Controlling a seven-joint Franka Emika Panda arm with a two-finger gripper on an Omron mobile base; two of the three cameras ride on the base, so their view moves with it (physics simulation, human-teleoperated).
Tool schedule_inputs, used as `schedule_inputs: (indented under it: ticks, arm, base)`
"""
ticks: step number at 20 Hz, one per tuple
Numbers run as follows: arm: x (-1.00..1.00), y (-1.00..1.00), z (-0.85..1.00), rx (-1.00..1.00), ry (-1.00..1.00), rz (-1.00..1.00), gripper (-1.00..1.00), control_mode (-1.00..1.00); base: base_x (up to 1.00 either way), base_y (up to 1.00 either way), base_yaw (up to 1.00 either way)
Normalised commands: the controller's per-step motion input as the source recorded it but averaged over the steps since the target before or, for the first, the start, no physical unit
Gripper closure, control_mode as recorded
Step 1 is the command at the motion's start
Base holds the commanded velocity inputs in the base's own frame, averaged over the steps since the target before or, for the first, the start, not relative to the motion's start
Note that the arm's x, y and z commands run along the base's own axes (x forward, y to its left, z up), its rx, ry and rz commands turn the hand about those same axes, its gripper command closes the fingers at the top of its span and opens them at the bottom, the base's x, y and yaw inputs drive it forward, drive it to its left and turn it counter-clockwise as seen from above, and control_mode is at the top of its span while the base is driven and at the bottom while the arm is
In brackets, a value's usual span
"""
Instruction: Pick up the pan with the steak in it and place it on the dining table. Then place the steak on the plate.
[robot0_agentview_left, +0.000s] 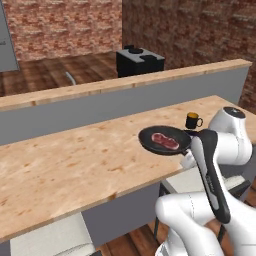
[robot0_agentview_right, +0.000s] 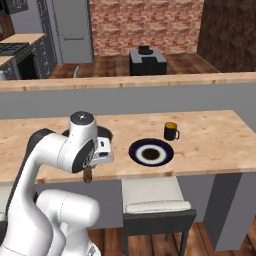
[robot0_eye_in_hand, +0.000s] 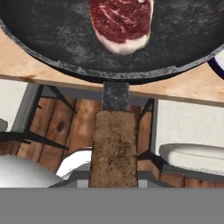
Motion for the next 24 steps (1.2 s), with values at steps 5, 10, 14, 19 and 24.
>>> schedule_inputs:
  ticks: [5, 10, 14, 19, 24]
  arm:
    - [0.33, 0.22, -0.14, -0.05, 0.0, -0.1, 1.0, -1.0]
    - [0.01, 0.04, -0.1, -0.01, 0.04, -0.01, 1.0, -1.0]
    - [0.03, 0.03, -0.36, -0.02, 0.02, 0.0, 1.0, -1.0]
    - [0.05, 0.02, -0.46, -0.03, 0.01, 0.0, 1.0, -1.0]
    - [0.3, 0.0, -0.42, -0.01, 0.0, 0.0, 1.0, -1.0]
  base:
    - [0.0, 0.0, 0.0]
    - [0.0, 0.0, 0.0]
    - [0.0, 0.0, 0.0]
    - [0.0, 0.0, 0.0]
    - [0.0, 0.0, 0.0]
